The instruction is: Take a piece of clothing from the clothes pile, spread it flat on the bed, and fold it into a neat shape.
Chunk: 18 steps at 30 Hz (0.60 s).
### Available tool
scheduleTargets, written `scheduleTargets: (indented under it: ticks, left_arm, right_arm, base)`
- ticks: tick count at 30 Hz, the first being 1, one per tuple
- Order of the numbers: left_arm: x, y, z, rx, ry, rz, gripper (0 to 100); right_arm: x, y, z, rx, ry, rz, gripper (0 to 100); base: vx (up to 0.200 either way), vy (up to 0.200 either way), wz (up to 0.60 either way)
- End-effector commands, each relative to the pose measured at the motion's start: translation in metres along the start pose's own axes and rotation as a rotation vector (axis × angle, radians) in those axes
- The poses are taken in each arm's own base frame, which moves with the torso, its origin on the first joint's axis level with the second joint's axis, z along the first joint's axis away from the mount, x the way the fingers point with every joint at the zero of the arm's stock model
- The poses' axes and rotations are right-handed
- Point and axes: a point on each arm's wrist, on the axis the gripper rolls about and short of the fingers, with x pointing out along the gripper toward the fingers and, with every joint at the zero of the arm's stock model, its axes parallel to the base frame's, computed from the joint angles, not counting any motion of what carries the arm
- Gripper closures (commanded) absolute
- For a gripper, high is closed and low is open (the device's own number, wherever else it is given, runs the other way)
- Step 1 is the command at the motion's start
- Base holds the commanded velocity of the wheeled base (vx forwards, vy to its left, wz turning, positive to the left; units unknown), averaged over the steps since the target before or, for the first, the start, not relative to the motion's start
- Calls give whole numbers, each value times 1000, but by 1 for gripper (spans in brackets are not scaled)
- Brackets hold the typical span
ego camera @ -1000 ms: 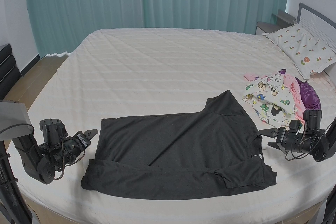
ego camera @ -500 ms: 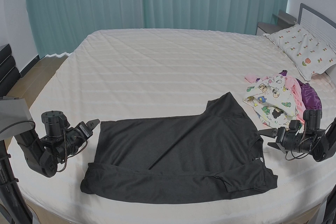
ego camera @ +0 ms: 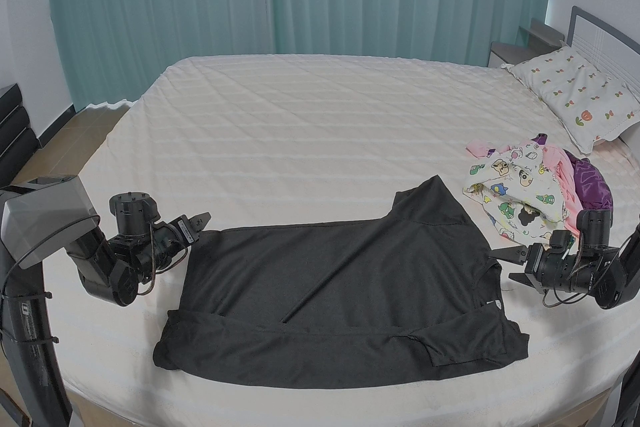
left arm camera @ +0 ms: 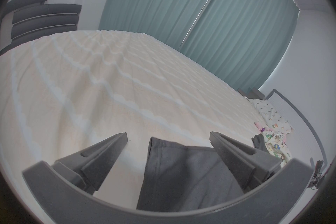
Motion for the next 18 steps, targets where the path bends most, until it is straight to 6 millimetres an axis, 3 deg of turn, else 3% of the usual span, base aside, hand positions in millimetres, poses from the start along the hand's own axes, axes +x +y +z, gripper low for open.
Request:
scheduleTargets:
  ticks: [1,10,11,18]
  left_arm:
    - [20,4,-6,14,20,18,0]
    - [29,0,-4,10,54,30,0]
    - [30,-1,-5,12,59,28,100]
    - [28,-4,-11,18,56,58,100]
  right_arm:
    - [0,0,0,2,2,1,0]
    - [0,0,1,4,-1,3,0]
    - [0,0,1,5,-2,2,0]
    - [1,0,1,5,-1,5,0]
  base:
    - [0,0,0]
    - [0,0,0]
    - [0,0,0]
    - [0,0,0]
